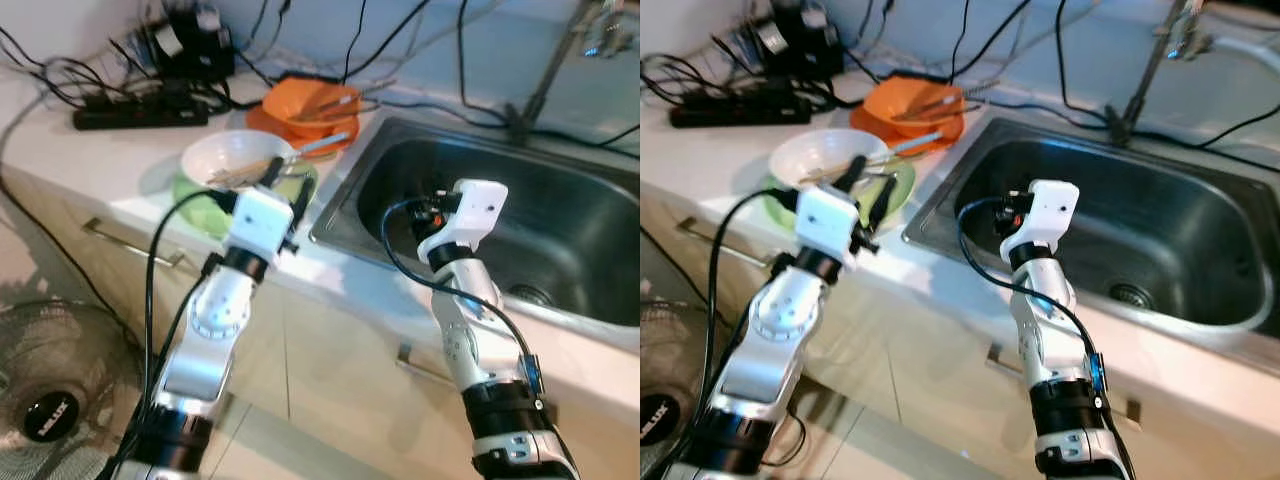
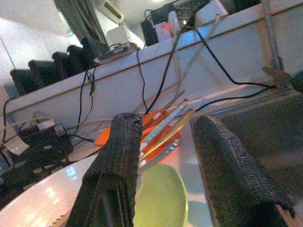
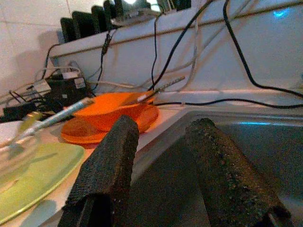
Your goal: Kitchen organization
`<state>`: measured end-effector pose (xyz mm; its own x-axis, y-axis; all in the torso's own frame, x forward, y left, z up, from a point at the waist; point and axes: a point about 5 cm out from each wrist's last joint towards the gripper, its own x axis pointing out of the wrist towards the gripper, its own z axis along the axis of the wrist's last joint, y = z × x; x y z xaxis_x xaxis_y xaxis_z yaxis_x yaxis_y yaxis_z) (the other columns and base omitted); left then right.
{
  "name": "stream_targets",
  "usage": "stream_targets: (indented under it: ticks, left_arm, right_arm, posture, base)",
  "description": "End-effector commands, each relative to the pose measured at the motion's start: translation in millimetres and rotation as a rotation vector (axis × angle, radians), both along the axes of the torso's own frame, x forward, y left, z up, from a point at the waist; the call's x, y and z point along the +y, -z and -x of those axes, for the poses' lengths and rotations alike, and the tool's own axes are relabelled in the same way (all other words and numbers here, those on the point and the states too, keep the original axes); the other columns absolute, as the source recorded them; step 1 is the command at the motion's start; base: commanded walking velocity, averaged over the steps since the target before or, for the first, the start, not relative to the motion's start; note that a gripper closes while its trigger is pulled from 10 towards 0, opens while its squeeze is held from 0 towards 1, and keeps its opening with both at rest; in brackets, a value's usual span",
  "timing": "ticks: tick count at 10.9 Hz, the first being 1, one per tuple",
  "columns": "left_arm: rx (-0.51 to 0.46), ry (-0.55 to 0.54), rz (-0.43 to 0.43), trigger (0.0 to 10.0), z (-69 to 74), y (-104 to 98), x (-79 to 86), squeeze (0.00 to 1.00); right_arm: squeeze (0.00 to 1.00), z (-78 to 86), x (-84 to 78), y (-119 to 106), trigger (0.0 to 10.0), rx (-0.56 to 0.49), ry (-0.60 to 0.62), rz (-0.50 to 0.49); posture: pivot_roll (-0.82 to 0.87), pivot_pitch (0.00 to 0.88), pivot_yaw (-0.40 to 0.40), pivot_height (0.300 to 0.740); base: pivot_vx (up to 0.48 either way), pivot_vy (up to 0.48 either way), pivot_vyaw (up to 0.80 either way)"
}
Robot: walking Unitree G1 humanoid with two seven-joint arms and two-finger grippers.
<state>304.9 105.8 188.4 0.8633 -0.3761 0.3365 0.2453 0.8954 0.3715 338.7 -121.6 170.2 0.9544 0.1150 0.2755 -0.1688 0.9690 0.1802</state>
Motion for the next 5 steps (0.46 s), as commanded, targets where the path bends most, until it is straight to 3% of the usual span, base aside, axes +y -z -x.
stream_targets:
  ticks: [1, 5]
  left_arm:
    - [-0.018, 0.034, -0.039, 10.0, 4.1, -1.5, -4.5, 0.0]
    - [-0.014, 0.021, -0.163, 10.0, 1.8, 4.2, -5.3, 0.0]
  right_arm:
    - [0.0, -1.1, -1.6, -2.9, 10.0, -0.012, 0.008, -0.001]
    - [0.0, -1.2, 0.1, -1.1, 10.0, -0.006, 0.002, -0.002]
  posture:
    - [0.18, 0.036, -0.014, 0.74]
    - [0.18, 0.035, -0.013, 0.74]
  base:
    - [0.0, 0.0, 0.0]
    - [0.0, 0.0, 0.0]
